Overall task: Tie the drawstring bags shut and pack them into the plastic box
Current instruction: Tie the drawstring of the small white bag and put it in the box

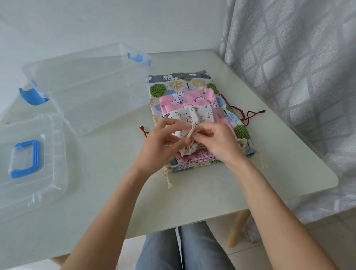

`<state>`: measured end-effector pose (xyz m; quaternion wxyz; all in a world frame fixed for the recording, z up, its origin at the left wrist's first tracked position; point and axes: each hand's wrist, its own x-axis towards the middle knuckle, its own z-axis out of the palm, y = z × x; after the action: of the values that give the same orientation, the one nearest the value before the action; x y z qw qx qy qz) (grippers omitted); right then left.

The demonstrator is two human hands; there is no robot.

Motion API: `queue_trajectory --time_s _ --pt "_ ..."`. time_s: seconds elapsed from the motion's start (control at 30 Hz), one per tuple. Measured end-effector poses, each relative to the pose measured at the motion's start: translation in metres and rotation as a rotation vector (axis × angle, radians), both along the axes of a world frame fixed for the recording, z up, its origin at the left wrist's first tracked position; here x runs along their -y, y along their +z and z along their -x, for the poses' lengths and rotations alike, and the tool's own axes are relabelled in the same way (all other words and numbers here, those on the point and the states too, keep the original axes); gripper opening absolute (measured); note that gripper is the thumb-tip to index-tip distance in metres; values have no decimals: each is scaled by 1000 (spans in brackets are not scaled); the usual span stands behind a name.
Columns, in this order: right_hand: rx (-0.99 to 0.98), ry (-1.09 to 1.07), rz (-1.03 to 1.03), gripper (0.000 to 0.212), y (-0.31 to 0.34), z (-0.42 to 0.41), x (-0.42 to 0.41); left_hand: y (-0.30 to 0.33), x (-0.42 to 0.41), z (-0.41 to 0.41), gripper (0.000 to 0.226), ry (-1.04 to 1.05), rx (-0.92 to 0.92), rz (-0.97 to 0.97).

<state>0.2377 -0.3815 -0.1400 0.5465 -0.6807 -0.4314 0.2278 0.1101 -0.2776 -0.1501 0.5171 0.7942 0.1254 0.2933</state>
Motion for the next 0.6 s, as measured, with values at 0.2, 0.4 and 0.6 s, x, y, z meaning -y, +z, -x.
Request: queue_trajectory --time_s 0.2,0.4,0.6 --pt "-148 123 62 14 6 -3 12 5 0 0 34 29 -26 -219" --pt "-115 24 7 15 10 3 12 6 1 3 20 203 28 -348" --pt "-65 6 35 6 9 3 11 7 -2 3 9 268 -42 -526"
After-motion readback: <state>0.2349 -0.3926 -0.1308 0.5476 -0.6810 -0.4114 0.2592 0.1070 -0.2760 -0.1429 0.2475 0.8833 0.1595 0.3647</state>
